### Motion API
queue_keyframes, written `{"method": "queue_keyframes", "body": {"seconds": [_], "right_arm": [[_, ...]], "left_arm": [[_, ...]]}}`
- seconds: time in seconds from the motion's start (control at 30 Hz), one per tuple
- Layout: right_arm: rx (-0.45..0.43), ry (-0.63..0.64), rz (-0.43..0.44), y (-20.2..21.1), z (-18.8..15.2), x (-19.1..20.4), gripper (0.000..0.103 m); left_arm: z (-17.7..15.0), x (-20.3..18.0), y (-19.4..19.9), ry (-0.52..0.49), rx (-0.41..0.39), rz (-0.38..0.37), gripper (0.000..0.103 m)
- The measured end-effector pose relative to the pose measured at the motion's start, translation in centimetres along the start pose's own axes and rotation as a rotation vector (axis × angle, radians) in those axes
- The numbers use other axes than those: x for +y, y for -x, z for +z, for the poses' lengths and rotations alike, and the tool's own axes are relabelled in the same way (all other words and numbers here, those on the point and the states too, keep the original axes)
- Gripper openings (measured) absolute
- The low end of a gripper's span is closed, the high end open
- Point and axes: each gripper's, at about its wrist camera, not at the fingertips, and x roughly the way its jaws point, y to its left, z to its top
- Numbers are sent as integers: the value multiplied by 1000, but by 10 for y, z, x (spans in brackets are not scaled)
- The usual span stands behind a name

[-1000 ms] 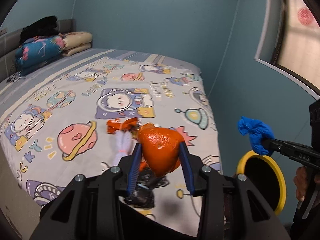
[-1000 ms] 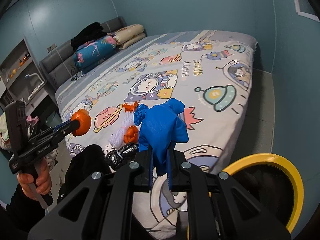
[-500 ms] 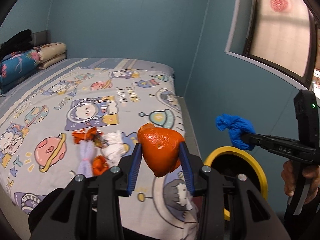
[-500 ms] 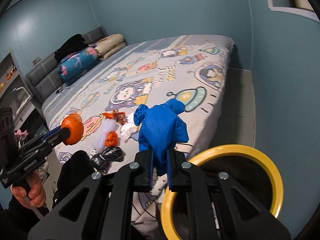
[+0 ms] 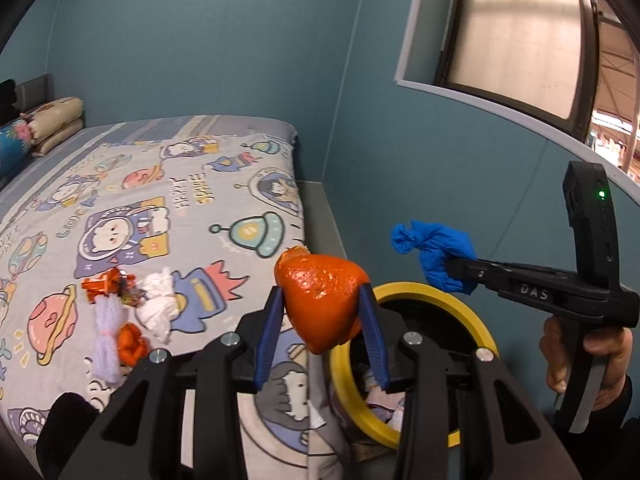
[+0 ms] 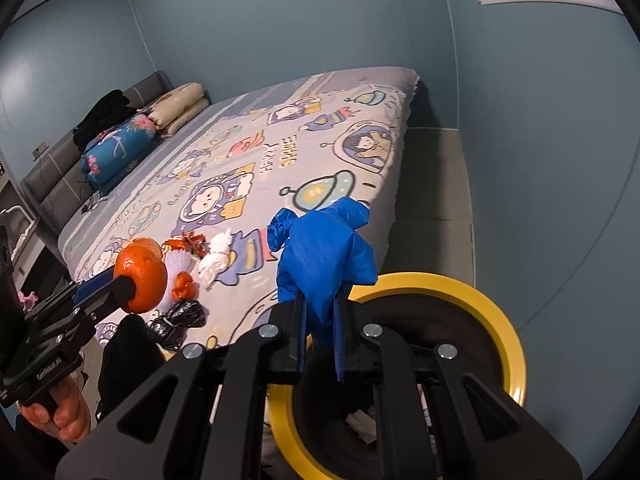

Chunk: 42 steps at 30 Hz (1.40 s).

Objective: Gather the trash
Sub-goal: 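Carry the orange peel and blue glove over to the yellow-rimmed bin, then open the left tool over the bin while the right tool releases the blue glove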

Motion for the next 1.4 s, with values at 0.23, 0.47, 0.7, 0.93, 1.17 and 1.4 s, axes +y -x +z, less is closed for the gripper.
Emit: {"method": "queue_keyframes", "body": {"seconds": [0.23, 0.47, 0.7, 0.93, 1.17, 1.4], "right_arm": [[6, -41, -30, -1, -5, -21, 10], [43, -75, -48, -13, -9, -37, 10], [90, -106, -48, -30, -13, -50, 10], [126, -153, -33, -47, -20, -65, 10], [161, -199, -30, -62, -26, -79, 11], [161, -223, -22, -63, -26, -85, 13]], "left_arm": [[-4, -22, -23, -38, 41, -40, 36], [-12, -42, -51, -58, 103, -80, 36], [-28, -49, -75, -38, 171, -117, 36], [-40, -56, -93, -47, 225, -130, 37], [-48, -62, -104, -58, 266, -149, 37], [-52, -61, -110, -40, 288, -178, 39]]}}
